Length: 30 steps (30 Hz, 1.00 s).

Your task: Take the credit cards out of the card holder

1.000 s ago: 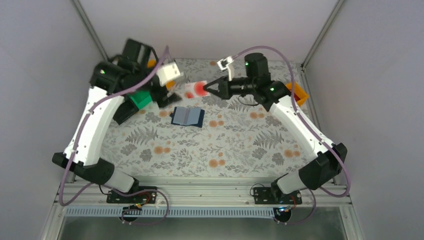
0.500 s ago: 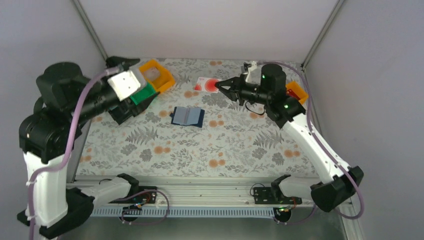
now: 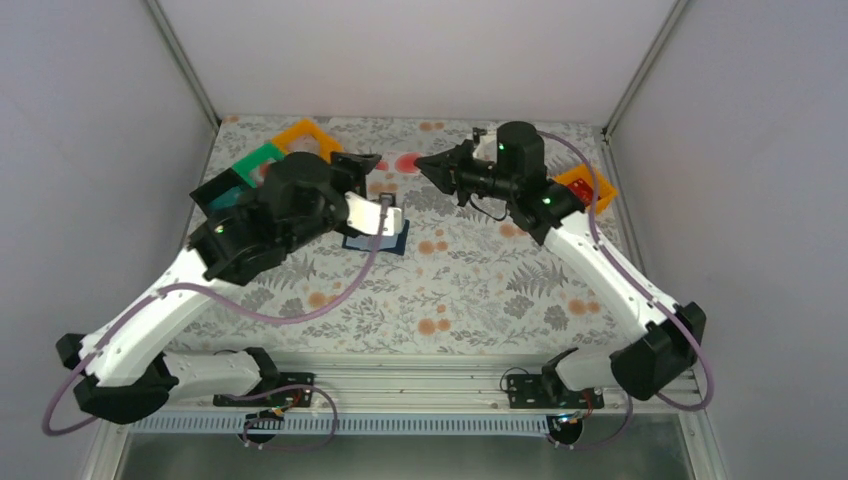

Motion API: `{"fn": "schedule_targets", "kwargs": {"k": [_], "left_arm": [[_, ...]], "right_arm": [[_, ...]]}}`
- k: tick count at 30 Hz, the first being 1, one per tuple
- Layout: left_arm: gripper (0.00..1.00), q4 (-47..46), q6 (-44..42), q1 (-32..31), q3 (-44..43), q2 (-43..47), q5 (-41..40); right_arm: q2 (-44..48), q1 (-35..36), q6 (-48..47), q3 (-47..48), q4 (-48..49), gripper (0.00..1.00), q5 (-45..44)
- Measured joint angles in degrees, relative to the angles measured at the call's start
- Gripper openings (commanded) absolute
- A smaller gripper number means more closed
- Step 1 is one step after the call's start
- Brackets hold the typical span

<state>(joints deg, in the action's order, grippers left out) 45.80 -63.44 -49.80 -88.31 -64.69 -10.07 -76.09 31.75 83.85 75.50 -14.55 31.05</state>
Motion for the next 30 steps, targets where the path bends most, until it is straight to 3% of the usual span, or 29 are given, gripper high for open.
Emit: {"fn": "schedule_targets", "kwargs": {"k": [3, 8, 14, 18, 20, 26, 30], "left_arm": [[0.77, -2.6, -4.3, -1.6, 0.8, -2.8, -5.2], [0.75, -4.5, -8.4, -1.8, -0.2, -4.5, -6.9], [0.75, -4.9, -11.9, -1.4, 4.5, -4.1, -9.0], [0.69, -5.4, -12.0, 0.2, 3.4, -7.5, -9.7], [0.59, -5.7, -11.8, 0.8, 2.3, -9.4, -10.1], [0.04, -6.6, -10.6, 0.8, 0.2, -12.3, -10.9], [0.02, -6.6, -9.3, 0.9, -1.4, -12.9, -11.1]], "right_arm": [[-3.3, 0.0, 0.7, 1.0, 0.8, 0.04, 0.5], [-7.0, 0.1, 1.7, 2.2, 2.3, 0.04, 2.3], [-6.5, 0.1, 2.5, 2.2, 3.5, 0.04, 3.1], [-6.1, 0.1, 2.7, 2.2, 3.9, 0.04, 3.5], [-5.7, 0.1, 2.9, 2.2, 4.1, 0.04, 3.5], [-4.9, 0.2, 3.1, 2.2, 4.9, 0.04, 4.4], [-4.7, 0.2, 3.2, 2.0, 4.9, 0.04, 4.6]]}}
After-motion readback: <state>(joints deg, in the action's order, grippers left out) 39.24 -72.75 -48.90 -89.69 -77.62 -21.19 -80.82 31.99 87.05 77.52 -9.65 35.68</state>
